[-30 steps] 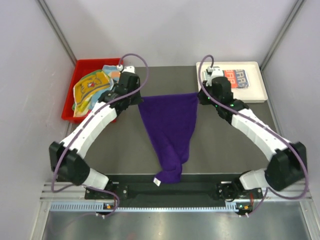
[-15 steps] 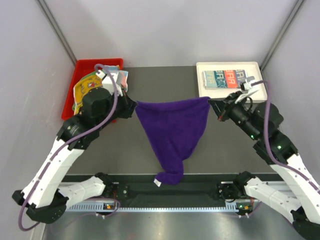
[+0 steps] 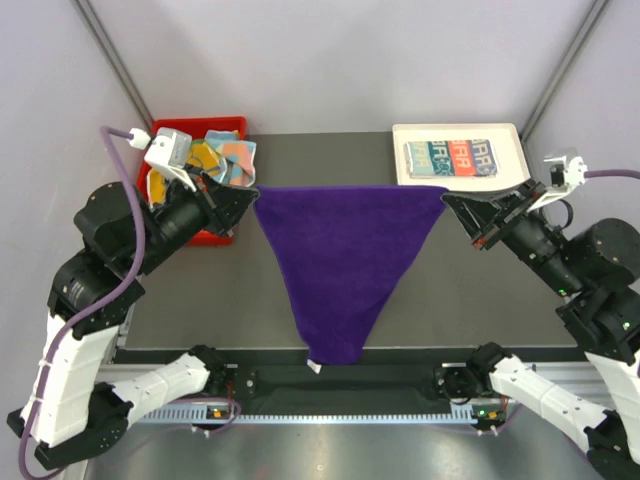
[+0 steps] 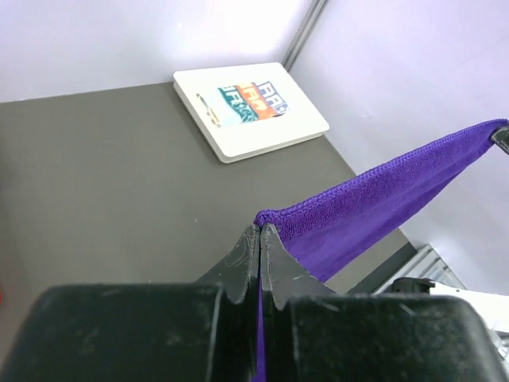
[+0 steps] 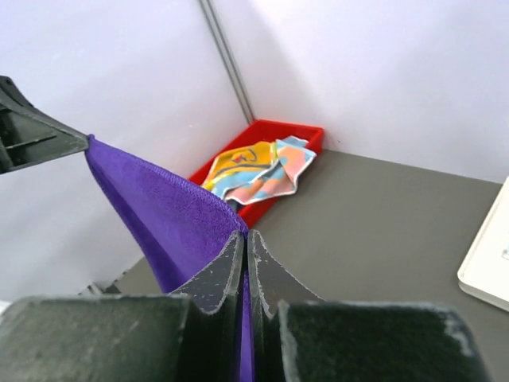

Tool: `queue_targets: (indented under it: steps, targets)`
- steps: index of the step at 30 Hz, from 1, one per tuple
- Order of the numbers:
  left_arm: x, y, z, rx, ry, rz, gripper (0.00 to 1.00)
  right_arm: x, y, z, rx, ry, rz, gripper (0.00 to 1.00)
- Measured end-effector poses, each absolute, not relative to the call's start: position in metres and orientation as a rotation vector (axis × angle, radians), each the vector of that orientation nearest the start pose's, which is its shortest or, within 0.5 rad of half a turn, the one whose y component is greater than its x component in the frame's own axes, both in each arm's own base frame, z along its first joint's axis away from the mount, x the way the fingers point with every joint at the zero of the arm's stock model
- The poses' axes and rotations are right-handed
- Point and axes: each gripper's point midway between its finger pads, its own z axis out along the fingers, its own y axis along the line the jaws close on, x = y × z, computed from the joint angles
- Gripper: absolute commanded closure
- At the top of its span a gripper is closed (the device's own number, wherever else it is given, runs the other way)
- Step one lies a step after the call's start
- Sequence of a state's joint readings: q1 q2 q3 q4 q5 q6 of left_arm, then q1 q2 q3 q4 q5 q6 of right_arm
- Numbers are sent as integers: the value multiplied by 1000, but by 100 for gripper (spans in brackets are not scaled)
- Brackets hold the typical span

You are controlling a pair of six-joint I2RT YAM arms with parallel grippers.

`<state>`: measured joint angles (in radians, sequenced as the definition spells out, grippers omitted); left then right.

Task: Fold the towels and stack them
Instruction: Flatten out the crumpled towel

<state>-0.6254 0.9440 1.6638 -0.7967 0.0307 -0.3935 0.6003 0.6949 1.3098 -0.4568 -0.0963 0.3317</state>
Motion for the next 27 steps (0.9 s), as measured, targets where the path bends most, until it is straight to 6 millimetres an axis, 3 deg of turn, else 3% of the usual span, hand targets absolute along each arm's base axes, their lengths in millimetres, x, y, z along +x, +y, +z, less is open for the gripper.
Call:
queue_targets:
  steps: [4,8,21,27]
  targets:
    - [187,-163,487,225,1670,-809,100,166,155,489,-290,1403,860,100]
    - [188,-159,490,206,1664,-792,100,165,157,492,-300,1404,868,100]
    - [242,-152,488,45,1706,-599,100,204,171,485,-276,1476,793,100]
    - [247,-152,489,35,1703,-585,100,203,169,492,-279,1468,785,100]
